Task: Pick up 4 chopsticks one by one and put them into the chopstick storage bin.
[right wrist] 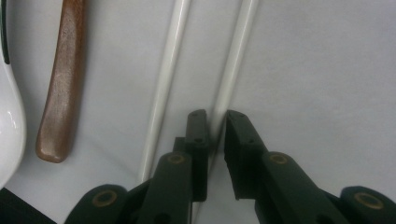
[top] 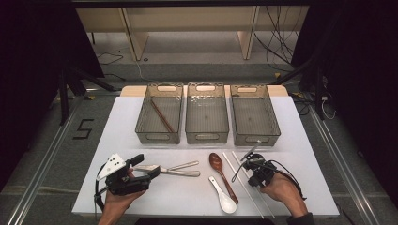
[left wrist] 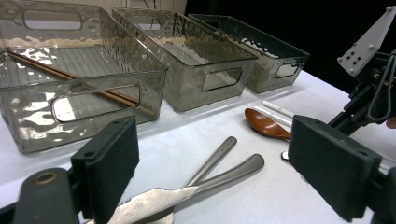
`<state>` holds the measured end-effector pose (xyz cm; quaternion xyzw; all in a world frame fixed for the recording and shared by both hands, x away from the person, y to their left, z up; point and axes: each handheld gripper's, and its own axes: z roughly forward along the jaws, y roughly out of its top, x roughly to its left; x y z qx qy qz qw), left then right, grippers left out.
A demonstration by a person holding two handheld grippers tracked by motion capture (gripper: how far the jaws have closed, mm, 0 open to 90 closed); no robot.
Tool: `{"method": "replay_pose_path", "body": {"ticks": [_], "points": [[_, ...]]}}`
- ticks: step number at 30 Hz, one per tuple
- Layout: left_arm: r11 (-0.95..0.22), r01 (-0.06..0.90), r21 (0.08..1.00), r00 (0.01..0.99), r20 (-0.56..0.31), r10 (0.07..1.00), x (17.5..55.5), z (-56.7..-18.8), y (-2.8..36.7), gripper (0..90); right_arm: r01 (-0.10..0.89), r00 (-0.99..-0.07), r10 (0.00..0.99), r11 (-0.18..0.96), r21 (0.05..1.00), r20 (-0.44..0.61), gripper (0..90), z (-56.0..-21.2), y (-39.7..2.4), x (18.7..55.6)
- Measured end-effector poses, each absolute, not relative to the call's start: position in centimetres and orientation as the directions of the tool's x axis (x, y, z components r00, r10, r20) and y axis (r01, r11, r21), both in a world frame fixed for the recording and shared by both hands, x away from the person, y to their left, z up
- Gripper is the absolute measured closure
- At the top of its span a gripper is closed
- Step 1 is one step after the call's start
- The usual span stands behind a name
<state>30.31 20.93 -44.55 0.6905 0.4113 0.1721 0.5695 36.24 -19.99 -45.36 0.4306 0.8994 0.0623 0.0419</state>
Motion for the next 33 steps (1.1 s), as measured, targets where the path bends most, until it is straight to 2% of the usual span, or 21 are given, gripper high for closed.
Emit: {"method": "replay_pose_path", "body": {"ticks": [8, 33], "points": [[-0.013, 0.374, 0.927, 0.603, -0.233, 0.763, 30.34, -44.56, 20.94, 15.9, 0.773, -0.624, 0.781, 0.618, 0.146, 0.000, 84.9, -45.29, -20.17, 36.49], [-0.013, 0.373, 0.928, 0.602, -0.232, 0.764, 30.36, -44.54, 20.96, 15.9, 0.762, -0.636, 0.772, 0.627, 0.161, 0.003, 85.4, -44.43, -20.75, 36.66]]}}
